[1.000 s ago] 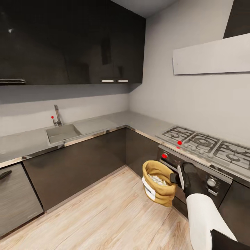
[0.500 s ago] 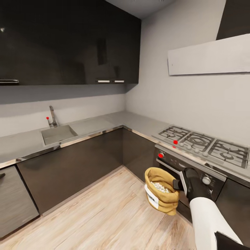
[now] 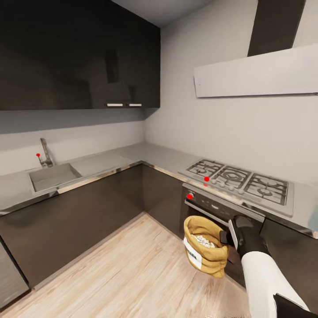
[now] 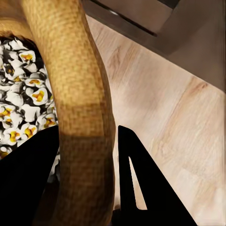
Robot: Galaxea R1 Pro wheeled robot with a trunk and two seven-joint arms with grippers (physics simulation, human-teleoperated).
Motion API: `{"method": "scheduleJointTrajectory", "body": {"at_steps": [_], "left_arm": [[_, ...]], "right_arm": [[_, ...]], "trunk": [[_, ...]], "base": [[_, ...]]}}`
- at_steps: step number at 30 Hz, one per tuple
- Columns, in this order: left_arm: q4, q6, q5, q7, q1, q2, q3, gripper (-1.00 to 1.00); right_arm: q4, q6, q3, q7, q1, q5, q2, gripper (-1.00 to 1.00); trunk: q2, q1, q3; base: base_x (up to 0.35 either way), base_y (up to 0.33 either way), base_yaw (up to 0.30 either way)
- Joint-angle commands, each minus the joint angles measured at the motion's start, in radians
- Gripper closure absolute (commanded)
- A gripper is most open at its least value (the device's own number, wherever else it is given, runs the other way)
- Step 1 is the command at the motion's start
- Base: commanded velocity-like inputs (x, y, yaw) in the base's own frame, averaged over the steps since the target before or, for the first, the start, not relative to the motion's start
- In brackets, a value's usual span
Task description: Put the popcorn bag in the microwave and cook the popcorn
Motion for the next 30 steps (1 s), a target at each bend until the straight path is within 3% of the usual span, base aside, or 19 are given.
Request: {"method": "scheduleJointTrajectory", "body": {"at_steps": [1, 6, 27, 30], "left_arm": [[0.000, -0.003, 0.008, 0.000, 0.000, 0.000, 0.003, -1.00], [0.001, -0.002, 0.007, -0.001, 0.000, 0.000, 0.002, -1.00], [0.000, -0.002, 0.008, -0.001, 0.000, 0.000, 0.003, -1.00], [0.000, -0.002, 0.008, -0.001, 0.000, 0.000, 0.003, -1.00]], "right_arm": [[-0.001, 0.002, -0.004, 0.002, -0.001, 0.004, 0.001, 1.00], [-0.001, 0.001, -0.004, 0.002, -0.001, 0.004, 0.001, 1.00], [0.026, -0.005, -0.004, 0.001, -0.001, 0.007, 0.000, 1.00], [0.034, -0.007, -0.004, -0.002, -0.001, 0.007, -0.020, 1.00]], "trunk": [[-0.001, 0.000, -0.001], [-0.001, 0.000, 0.002], [-0.001, 0.000, 0.014], [-0.001, 0.000, 0.016]], "base": [[0.000, 0.000, -0.227], [-0.084, 0.003, -0.227], [-0.280, 0.129, -0.227], [-0.022, 0.003, -0.227]]}}
